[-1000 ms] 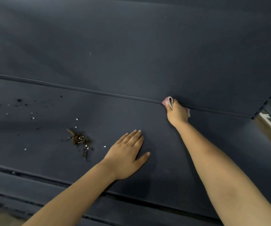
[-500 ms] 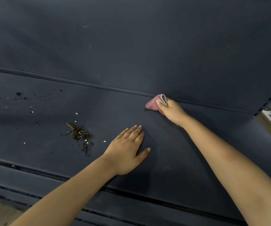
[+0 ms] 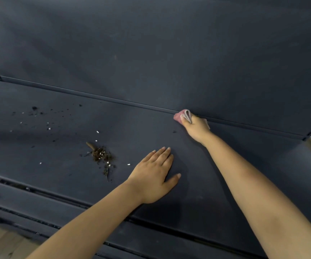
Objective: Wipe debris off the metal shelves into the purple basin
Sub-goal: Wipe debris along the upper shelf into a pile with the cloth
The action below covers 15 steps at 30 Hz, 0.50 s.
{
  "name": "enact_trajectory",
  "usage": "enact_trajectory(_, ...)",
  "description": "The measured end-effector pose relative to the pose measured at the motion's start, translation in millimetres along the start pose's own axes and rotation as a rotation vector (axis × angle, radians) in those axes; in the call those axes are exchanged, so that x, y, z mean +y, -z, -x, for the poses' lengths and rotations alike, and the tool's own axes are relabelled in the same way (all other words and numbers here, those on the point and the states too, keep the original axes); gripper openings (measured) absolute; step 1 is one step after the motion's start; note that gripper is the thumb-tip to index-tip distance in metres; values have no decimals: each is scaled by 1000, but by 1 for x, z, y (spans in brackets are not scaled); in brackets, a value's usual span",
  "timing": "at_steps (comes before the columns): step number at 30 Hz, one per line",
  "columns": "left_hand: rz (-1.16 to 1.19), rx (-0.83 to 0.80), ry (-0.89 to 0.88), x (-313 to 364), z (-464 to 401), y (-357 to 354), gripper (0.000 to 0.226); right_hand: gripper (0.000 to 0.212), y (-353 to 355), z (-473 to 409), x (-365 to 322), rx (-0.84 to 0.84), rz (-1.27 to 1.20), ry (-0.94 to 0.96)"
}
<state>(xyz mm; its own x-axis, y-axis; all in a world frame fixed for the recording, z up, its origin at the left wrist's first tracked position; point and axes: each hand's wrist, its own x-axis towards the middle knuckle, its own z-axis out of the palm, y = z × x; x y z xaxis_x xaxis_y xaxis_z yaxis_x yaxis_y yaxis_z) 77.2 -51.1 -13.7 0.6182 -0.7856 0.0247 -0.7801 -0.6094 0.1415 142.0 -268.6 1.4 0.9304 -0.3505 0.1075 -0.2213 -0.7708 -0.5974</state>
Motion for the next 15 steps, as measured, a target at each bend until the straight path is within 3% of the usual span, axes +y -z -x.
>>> enact_trajectory(5,-11,2,1,1,0,1,66,34,-20,33,-15,-191,-82,313)
enact_trajectory(7,-5,15,0,2,0,2,64,36,-24,39,-16,-213,-149,288)
enact_trajectory(11,14,82,9,2,5,1,61,30,-4,52,-16,-54,-354,170)
enact_trajectory(15,4,118,29,-2,9,4,60,36,18,50,13,74,-326,73)
